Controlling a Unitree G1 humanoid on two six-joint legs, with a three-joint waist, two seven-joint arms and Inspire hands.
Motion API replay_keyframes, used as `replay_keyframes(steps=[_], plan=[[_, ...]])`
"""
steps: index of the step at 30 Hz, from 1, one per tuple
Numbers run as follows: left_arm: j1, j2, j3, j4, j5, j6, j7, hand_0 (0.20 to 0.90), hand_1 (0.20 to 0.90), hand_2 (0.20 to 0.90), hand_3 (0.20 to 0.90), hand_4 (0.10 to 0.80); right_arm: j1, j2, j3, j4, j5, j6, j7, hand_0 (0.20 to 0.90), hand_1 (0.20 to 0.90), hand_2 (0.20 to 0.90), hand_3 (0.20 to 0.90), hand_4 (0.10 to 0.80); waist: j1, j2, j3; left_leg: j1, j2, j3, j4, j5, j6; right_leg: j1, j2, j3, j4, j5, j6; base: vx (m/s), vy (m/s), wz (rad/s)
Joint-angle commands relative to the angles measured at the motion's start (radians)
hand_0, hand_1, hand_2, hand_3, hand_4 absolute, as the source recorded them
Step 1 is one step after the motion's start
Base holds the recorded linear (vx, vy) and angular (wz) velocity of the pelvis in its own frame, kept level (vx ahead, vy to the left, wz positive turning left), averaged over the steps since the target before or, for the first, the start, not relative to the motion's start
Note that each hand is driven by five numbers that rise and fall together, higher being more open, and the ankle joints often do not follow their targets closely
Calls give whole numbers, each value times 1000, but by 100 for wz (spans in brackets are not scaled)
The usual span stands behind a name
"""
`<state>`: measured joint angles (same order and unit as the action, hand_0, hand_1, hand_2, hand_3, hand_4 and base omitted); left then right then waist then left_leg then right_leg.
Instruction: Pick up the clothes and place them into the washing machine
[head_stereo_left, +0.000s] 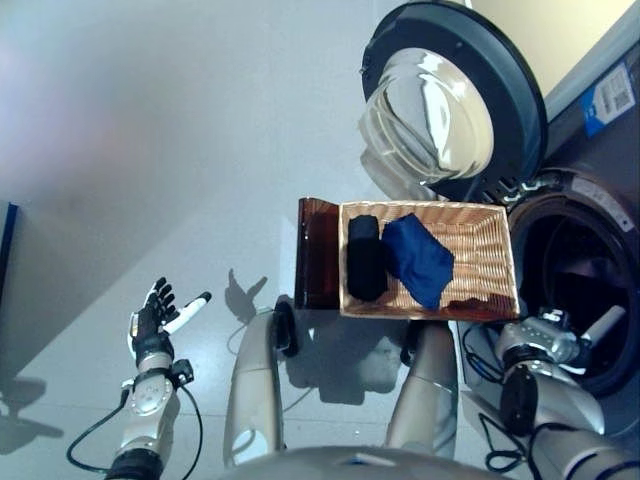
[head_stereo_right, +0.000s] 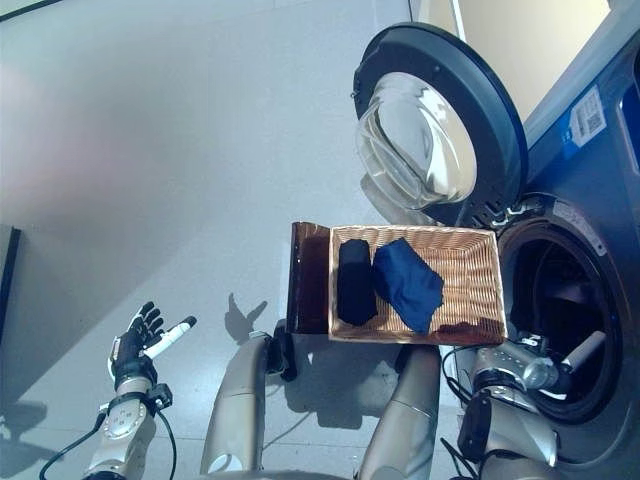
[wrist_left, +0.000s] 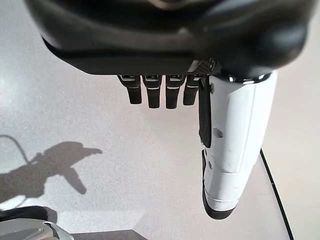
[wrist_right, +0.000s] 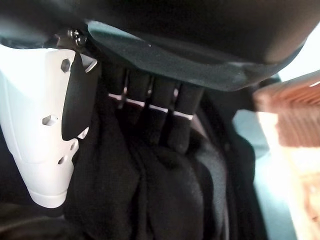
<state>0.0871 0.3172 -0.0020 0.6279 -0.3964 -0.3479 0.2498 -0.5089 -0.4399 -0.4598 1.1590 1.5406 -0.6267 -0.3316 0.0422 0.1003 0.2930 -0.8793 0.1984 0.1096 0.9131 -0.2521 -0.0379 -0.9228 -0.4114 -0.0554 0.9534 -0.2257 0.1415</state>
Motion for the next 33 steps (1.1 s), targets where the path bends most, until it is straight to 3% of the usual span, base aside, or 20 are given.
replay_keyframes(steps=[1,2,5,7,10,15,17,24,25,26,27,28,33], plan=[[-2,86,70,-55,21,-75,28,900,900,900,900,800,-6,-149,40,17,-111,-60,27,200,200,200,200,300,9,-5,-55,43,32,-32,-69,31,-73,26,4,52,-111,100,-32,14,-19,6],[-1,85,66,-68,19,-77,27,900,900,900,900,800,-14,-156,47,16,-117,-64,22,200,200,200,200,300,10,-5,-61,53,31,-38,-67,6,-79,34,5,54,-102,76,-21,8,-13,7],[-2,82,60,-72,9,-84,22,900,900,900,900,800,-46,-170,59,14,-117,-69,16,200,200,200,200,300,15,-10,-61,49,28,-32,-92,43,-74,36,1,43,-127,108,-26,17,-11,6],[-5,84,63,-69,1,-86,25,900,900,900,900,800,-60,-176,35,4,-98,-91,6,200,200,200,200,300,16,-11,-70,59,26,-40,-89,19,-80,46,1,44,-113,80,-16,47,-13,12],[-8,89,64,-62,-3,-86,27,900,900,900,900,800,-71,-192,10,12,-84,-108,-11,200,200,200,200,300,19,-12,-68,48,23,-38,-97,48,-76,42,-4,37,-121,103,-26,-69,-7,10],[-6,96,71,-46,-3,-77,36,900,900,900,900,800,-73,-228,-27,41,-66,-118,-42,200,200,200,200,300,20,-8,-83,50,26,-46,-90,25,-83,44,-2,43,-109,78,-20,4,0,4],[2,97,78,-49,-6,-74,33,900,900,900,900,800,-70,-249,-42,56,-67,-112,-57,200,200,200,200,300,18,-3,-80,42,30,-41,-88,42,-78,32,-4,44,-108,94,-30,-48,9,-1],[5,92,73,-50,-13,-69,21,900,900,900,900,800,-61,-247,-47,71,-49,-102,-50,200,200,200,200,300,17,-2,-88,62,37,-45,-70,10,-82,45,1,57,-90,68,-23,6,4,-4],[6,92,71,-54,-15,-69,19,900,900,900,900,800,-59,-244,-47,72,-45,-103,-48,200,200,200,200,300,15,-3,-83,56,36,-39,-70,28,-78,40,-2,54,-97,87,-29,3,5,-4],[5,91,71,-46,-14,-65,15,900,900,900,900,800,-57,-244,-50,76,-38,-100,-45,398,398,398,398,441,14,-3,-83,58,37,-38,-69,26,-78,41,-2,54,-98,87,-28,-85,21,-5],[4,93,69,-49,-17,-66,13,900,900,900,900,800,-60,-236,-44,77,-36,-108,-48,450,450,450,450,478,13,-2,-84,59,37,-37,-67,25,-78,41,-3,54,-98,86,-28,2,16,-3],[2,94,69,-48,-17,-64,14,900,900,900,900,800,-58,-233,-42,77,-36,-106,-49,900,900,900,900,800,12,-2,-85,61,37,-36,-68,25,-77,42,-2,55,-99,87,-28,88,17,-4],[2,94,80,-52,-18,-62,13,900,900,900,900,800,-50,-211,-35,75,-26,-102,-32,900,900,900,900,800,11,-2,-93,78,37,-34,-77,9,-81,59,1,53,-104,72,-17,23,10,-3]])
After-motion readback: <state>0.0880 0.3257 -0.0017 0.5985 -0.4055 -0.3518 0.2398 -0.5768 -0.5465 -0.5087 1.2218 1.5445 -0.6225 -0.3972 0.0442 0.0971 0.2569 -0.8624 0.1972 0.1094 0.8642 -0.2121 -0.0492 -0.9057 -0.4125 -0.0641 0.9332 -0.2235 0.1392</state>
